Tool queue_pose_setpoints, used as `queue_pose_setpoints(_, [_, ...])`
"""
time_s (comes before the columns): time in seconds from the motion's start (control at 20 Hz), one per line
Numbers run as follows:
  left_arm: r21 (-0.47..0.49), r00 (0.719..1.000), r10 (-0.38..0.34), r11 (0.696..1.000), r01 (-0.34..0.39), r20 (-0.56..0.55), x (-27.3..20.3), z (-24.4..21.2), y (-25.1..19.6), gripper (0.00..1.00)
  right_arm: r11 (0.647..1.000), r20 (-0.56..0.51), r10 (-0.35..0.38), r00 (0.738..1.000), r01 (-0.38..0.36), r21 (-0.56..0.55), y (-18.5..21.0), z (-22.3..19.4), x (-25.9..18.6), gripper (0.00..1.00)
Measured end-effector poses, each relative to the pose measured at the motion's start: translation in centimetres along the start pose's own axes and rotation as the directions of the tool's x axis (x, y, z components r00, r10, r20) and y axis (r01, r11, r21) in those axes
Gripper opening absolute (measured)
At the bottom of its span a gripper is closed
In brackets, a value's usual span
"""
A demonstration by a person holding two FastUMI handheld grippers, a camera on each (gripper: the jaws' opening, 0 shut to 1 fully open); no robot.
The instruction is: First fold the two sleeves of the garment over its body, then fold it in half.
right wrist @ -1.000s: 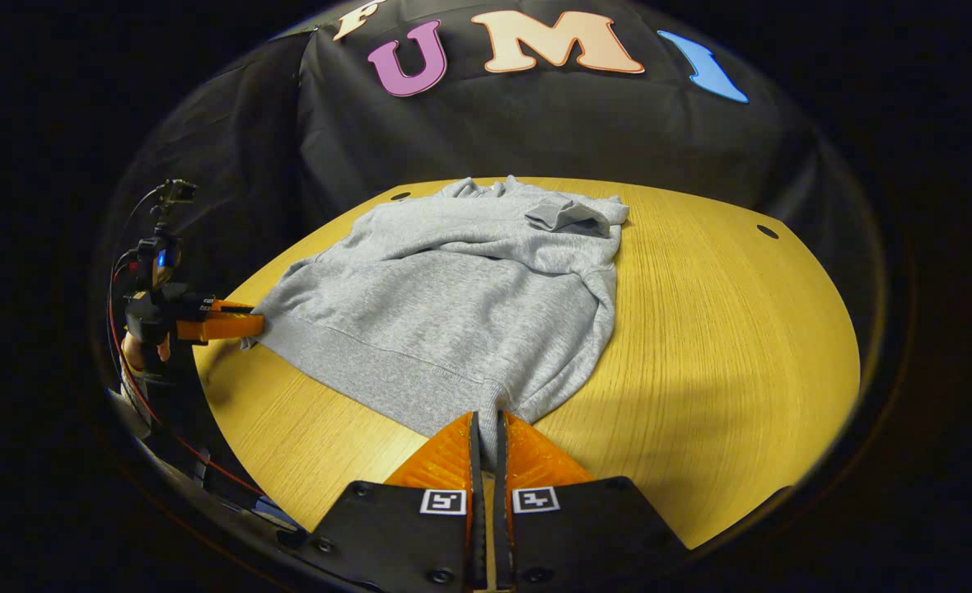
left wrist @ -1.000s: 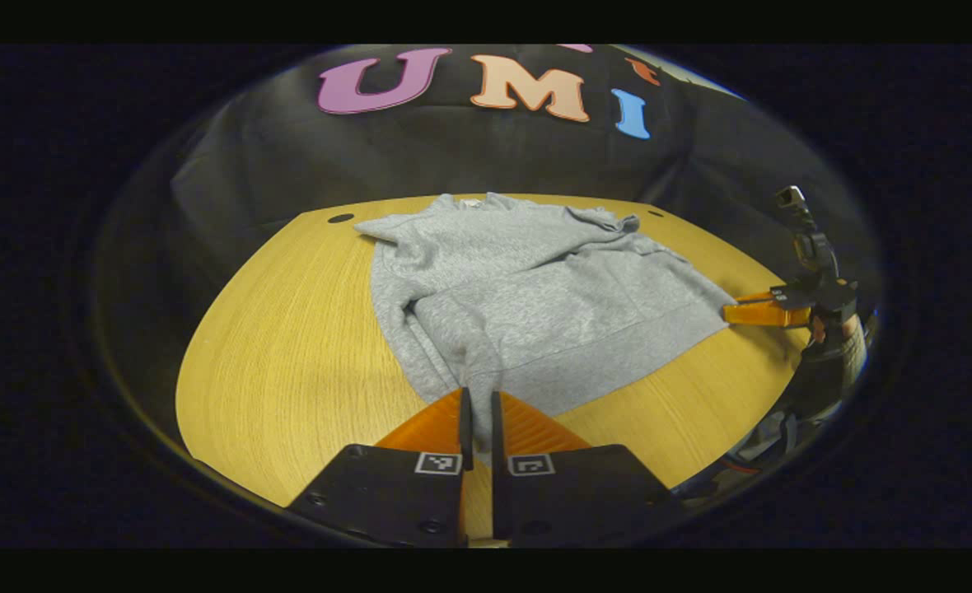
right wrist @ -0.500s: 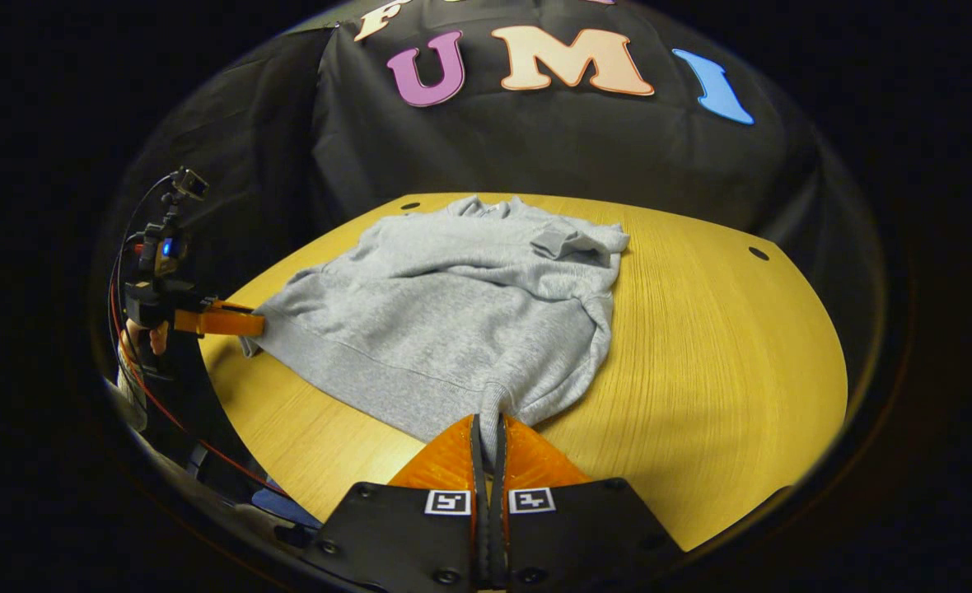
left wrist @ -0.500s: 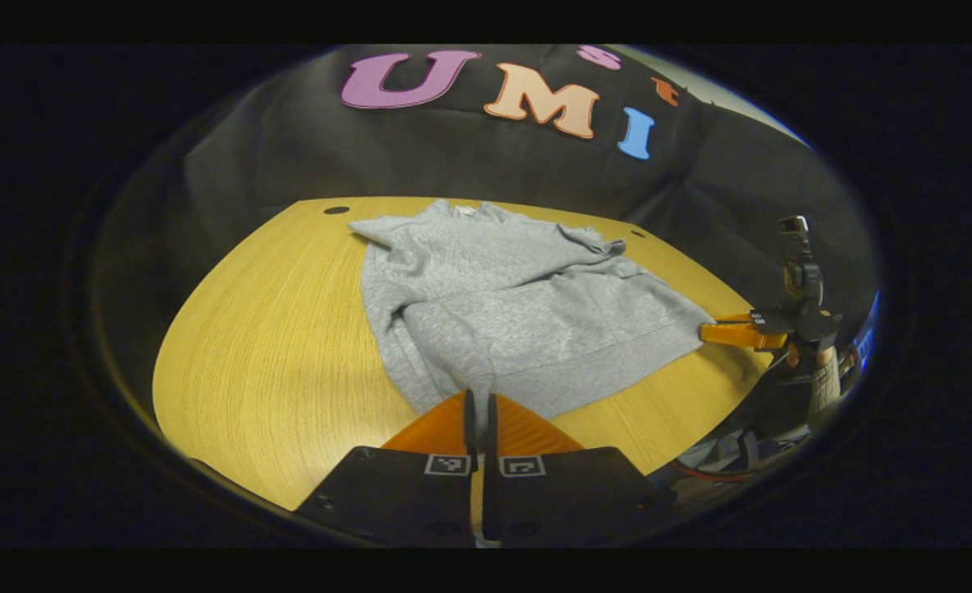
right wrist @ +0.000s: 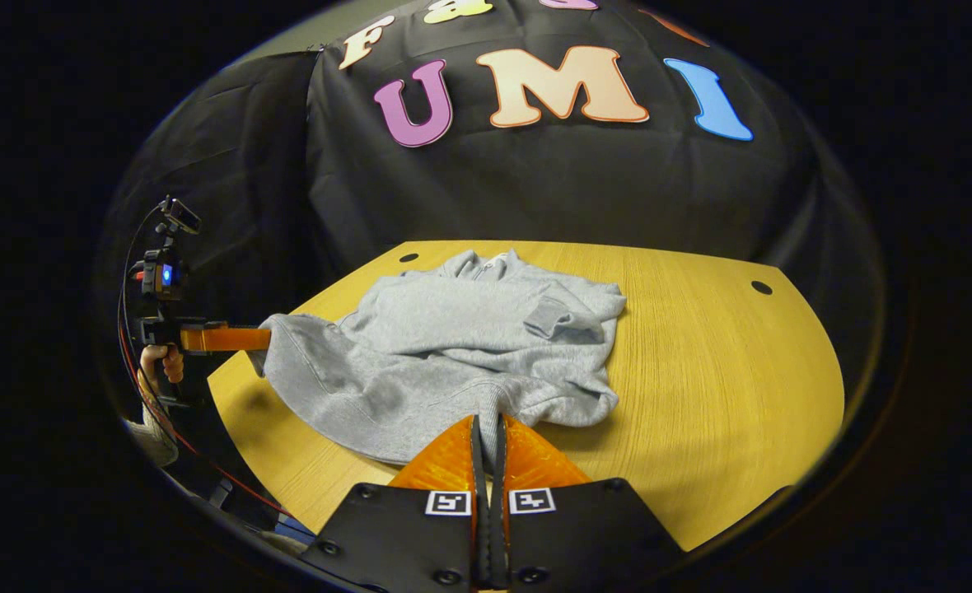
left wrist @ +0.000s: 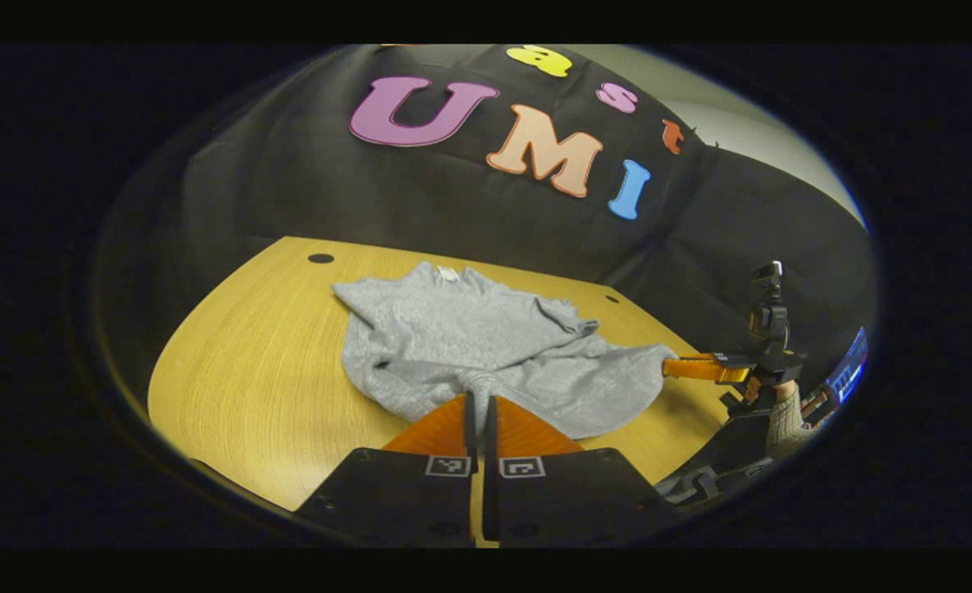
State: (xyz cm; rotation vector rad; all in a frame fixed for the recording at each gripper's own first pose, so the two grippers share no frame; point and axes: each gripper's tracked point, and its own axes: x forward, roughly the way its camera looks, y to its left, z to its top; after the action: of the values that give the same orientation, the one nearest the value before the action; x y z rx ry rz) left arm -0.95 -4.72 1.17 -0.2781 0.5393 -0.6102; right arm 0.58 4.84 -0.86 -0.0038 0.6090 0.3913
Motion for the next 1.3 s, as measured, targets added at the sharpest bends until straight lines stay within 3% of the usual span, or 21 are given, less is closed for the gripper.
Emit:
queue_pose_setpoints(0.35, [-0.068,0.997,0.013,0.998,-0.008,0.075,5.2,6.1,2.3,0.00,0.998,0.022,-0.034,0.999,0.032,0.054,-2.8,5.8,4.4,0.02])
queue_pose_setpoints(0.6, [-0.127,0.992,0.073,0.990,-0.060,0.102,9.7,9.1,5.2,0.00,0.993,0.014,-0.059,0.998,0.057,0.102,-4.7,7.9,8.7,0.02])
queue_pose_setpoints(0.95, [-0.136,0.985,0.163,0.979,-0.154,0.056,15.8,9.1,8.9,0.00,0.977,-0.037,-0.097,0.995,0.102,0.189,-7.8,6.9,14.9,0.02])
queue_pose_setpoints(1.3, [-0.096,0.969,0.244,0.966,-0.241,0.030,18.2,8.2,11.3,0.00,0.962,-0.056,-0.091,0.994,0.102,0.253,-9.7,6.9,17.9,0.03])
